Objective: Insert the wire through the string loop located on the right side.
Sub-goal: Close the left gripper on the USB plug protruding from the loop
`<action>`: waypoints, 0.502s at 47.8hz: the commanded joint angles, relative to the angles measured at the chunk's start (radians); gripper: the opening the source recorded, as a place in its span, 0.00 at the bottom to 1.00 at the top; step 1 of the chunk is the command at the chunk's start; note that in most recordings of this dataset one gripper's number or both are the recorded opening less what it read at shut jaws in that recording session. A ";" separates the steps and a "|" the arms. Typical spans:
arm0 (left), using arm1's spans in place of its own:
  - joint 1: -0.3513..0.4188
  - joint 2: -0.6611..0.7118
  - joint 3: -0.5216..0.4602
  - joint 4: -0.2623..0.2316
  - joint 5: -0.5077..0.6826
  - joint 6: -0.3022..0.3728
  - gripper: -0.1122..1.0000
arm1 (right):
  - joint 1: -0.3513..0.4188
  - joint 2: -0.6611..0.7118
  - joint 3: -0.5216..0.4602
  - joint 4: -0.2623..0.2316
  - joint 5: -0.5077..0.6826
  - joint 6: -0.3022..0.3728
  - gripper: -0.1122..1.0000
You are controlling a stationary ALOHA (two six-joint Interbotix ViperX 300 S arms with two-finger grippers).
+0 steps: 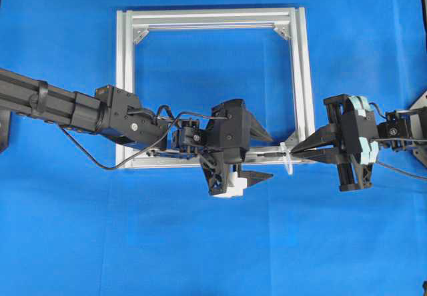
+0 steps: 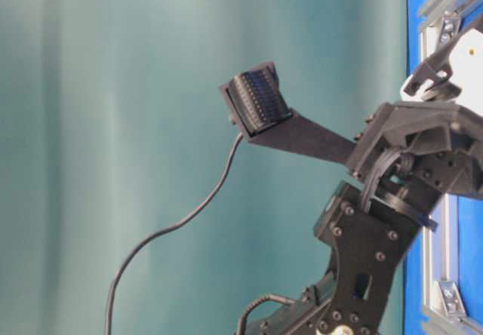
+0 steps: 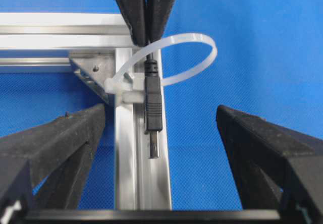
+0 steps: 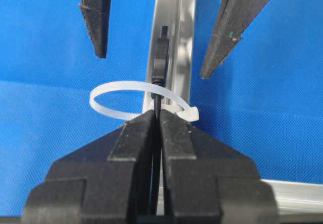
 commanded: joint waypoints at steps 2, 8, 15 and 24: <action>0.002 -0.021 -0.012 0.000 -0.005 -0.002 0.84 | 0.000 -0.005 -0.012 0.002 -0.006 0.002 0.07; 0.002 -0.020 -0.015 0.000 -0.021 -0.015 0.59 | 0.000 -0.005 -0.012 0.002 -0.006 0.002 0.07; 0.002 -0.020 -0.011 0.000 -0.054 -0.015 0.21 | 0.000 -0.006 -0.012 0.000 -0.009 0.002 0.07; 0.002 -0.021 -0.009 0.000 -0.055 -0.017 0.18 | 0.000 -0.005 -0.012 -0.002 -0.011 0.002 0.07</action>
